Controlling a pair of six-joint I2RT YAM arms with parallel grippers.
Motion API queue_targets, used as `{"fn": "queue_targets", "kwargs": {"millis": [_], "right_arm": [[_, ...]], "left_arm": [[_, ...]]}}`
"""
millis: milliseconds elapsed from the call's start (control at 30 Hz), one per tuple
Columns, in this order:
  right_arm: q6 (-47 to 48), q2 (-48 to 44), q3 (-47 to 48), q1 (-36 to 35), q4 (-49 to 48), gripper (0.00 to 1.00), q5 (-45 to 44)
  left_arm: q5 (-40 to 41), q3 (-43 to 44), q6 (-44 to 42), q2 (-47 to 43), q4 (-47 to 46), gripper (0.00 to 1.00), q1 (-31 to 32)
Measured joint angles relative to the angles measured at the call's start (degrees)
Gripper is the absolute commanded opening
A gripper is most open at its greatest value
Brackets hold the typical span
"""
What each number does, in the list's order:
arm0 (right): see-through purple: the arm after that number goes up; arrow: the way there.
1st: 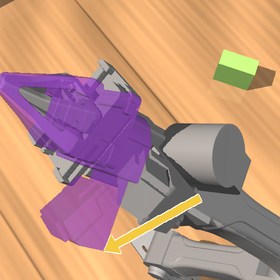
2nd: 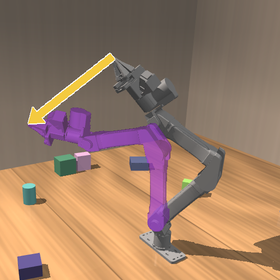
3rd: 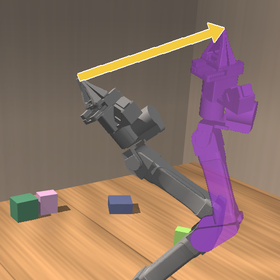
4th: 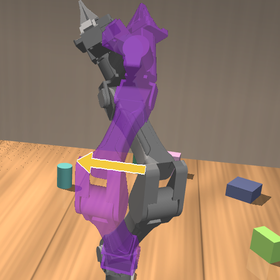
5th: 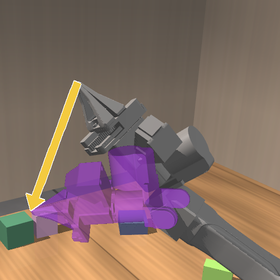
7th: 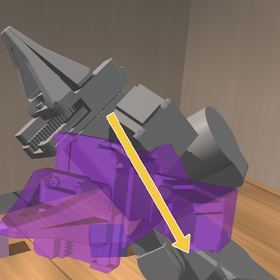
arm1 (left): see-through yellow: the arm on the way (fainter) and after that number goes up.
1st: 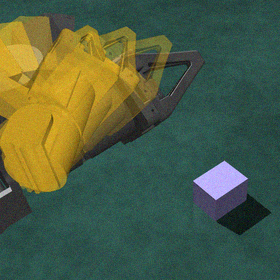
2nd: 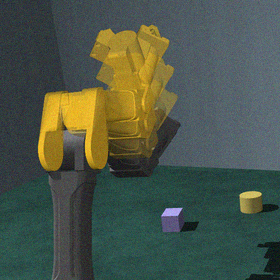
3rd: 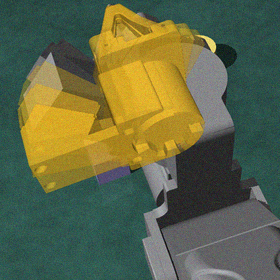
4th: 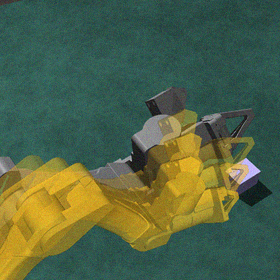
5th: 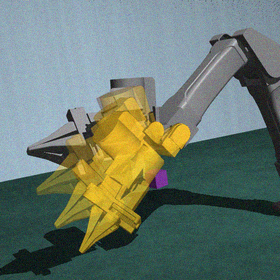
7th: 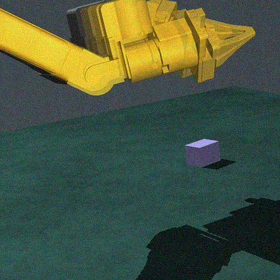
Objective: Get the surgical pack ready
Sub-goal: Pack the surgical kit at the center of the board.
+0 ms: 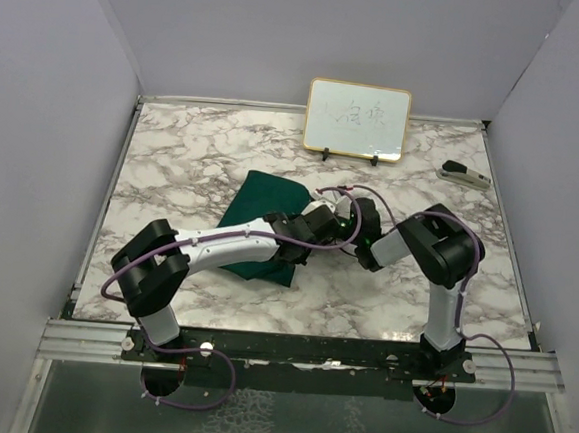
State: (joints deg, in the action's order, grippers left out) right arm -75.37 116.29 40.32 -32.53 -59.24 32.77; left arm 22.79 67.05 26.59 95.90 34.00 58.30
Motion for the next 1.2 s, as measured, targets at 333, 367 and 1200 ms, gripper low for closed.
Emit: {"fn": "queue_targets", "kwargs": {"millis": [333,367,1200], "right_arm": [[5.2,-5.5,-2.4,3.5,7.0,0.11,-1.6],[5.4,-5.6,-2.6,4.1,7.0,0.11,-1.4],[35.1,-19.5,7.2,14.6,34.3,0.22,17.4]], "left_arm": [[-2.9,-2.8,0.3,-1.8,-4.0,0.0,-1.3],[-3.1,-2.8,0.3,-1.8,-4.0,0.0,-1.3],[-30.5,-5.0,0.9,-21.8,-12.3,0.38,-18.7]]}}
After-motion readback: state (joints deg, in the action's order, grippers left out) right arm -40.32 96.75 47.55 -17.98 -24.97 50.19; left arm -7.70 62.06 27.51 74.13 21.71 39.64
